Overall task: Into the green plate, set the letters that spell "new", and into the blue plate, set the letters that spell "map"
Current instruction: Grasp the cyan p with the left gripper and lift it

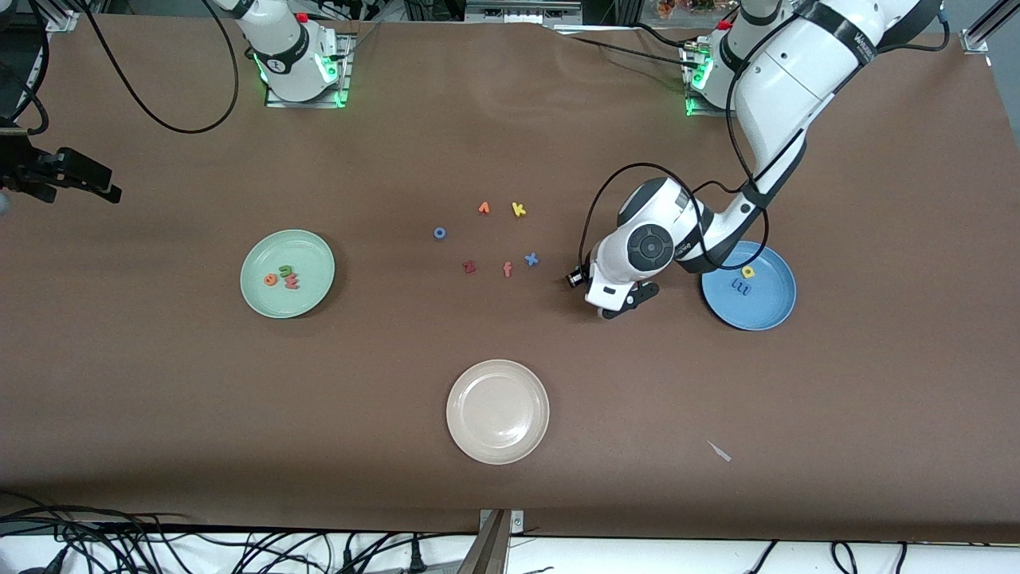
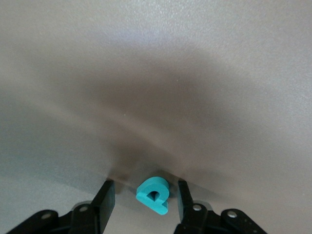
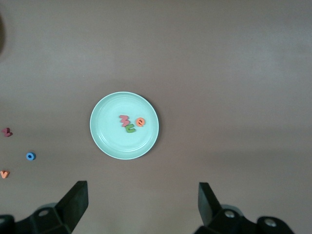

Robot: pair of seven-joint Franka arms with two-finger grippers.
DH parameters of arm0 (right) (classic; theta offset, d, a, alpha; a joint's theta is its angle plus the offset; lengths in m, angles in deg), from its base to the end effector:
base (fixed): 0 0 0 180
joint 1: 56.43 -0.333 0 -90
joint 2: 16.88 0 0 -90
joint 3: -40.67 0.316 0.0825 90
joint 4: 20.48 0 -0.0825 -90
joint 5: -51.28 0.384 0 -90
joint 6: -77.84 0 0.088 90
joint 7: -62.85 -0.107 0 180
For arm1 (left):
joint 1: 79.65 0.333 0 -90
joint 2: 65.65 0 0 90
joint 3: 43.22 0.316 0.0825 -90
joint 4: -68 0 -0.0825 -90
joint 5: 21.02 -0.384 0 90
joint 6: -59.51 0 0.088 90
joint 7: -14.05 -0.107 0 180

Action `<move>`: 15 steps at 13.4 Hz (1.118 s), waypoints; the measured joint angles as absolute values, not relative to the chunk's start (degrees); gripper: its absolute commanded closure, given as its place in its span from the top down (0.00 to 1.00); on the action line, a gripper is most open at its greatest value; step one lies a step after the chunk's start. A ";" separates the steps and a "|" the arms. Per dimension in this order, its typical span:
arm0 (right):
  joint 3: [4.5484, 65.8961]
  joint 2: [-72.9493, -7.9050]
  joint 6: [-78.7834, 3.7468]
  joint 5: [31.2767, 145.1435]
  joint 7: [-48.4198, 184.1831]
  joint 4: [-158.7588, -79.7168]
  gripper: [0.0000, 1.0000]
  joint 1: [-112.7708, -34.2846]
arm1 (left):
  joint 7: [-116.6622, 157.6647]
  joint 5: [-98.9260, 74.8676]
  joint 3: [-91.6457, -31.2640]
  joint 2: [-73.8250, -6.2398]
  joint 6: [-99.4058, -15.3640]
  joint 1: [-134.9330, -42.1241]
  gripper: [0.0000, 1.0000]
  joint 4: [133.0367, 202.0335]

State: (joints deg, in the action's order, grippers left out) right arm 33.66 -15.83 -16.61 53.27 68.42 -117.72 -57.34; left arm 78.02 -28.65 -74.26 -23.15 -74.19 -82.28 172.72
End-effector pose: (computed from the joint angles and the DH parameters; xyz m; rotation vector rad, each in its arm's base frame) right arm 0.5493 -0.0558 0.5814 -3.1015 0.0193 0.0413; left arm 0.5346 -0.3343 0.1652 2.9188 0.7851 -0.4373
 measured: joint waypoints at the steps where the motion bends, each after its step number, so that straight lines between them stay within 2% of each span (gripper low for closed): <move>1: 33.66 -15.83 -16.61 53.27 68.42 -117.72 1.00 -57.34 | 78.17 -28.65 -74.30 -23.24 -74.18 -82.34 0.48 172.73; 3: 33.66 -15.83 -16.61 53.27 68.42 -117.72 1.00 -57.34 | 78.44 -28.67 -74.24 -23.32 -74.17 -82.53 0.44 172.76; 9: 33.66 -15.84 -16.58 53.27 68.42 -117.72 1.00 -57.33 | 78.98 -28.67 -74.20 -23.52 -74.16 -82.80 0.20 172.75; 15: 33.65 -15.84 -16.56 53.27 68.42 -117.72 1.00 -57.33 | 79.08 -28.67 -74.19 -23.58 -74.12 -82.79 0.12 172.75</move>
